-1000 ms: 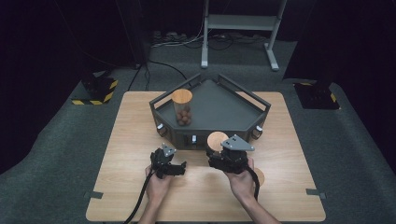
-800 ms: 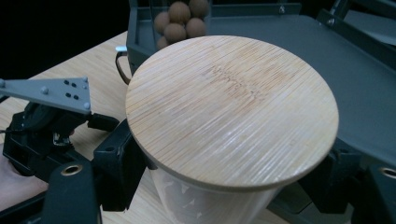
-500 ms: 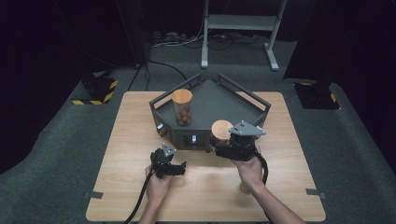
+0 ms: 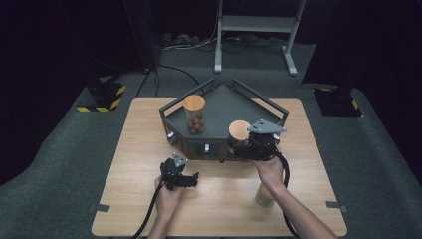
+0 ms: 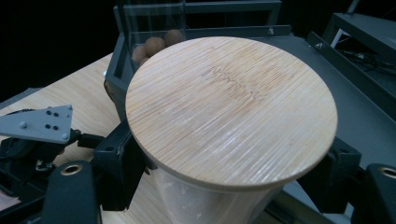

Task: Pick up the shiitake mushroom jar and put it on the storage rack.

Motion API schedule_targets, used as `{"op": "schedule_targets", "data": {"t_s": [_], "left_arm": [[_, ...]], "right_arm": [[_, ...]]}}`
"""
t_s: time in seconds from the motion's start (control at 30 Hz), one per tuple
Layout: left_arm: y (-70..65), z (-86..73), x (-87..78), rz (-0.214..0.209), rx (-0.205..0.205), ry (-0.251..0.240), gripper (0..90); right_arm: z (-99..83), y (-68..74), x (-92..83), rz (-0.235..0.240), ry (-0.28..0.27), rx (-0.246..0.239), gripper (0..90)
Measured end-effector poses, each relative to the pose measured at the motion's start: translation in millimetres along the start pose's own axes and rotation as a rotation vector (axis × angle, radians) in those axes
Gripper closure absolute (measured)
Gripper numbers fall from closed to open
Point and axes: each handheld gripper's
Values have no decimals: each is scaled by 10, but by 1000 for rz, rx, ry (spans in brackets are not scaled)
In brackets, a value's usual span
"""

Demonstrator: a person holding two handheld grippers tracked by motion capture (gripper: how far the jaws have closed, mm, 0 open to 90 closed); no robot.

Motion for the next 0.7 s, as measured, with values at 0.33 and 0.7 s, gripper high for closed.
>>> {"op": "schedule_targets", "data": {"t_s": [0.33, 0.7], "left_arm": [[-1, 0, 0, 0, -1, 0, 46], [0, 0, 0, 0, 0, 0, 47]], "right_arm": [[101, -184, 79, 7, 15, 15, 256], [176, -332, 162, 38, 3, 1, 256]]}}
Point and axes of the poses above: each handheld gripper's, and its own axes: x roughly forward along the jaws, z roughly out of its top, y roughly to its left, and after that the axes turned 15 degrees about -x, right-handed
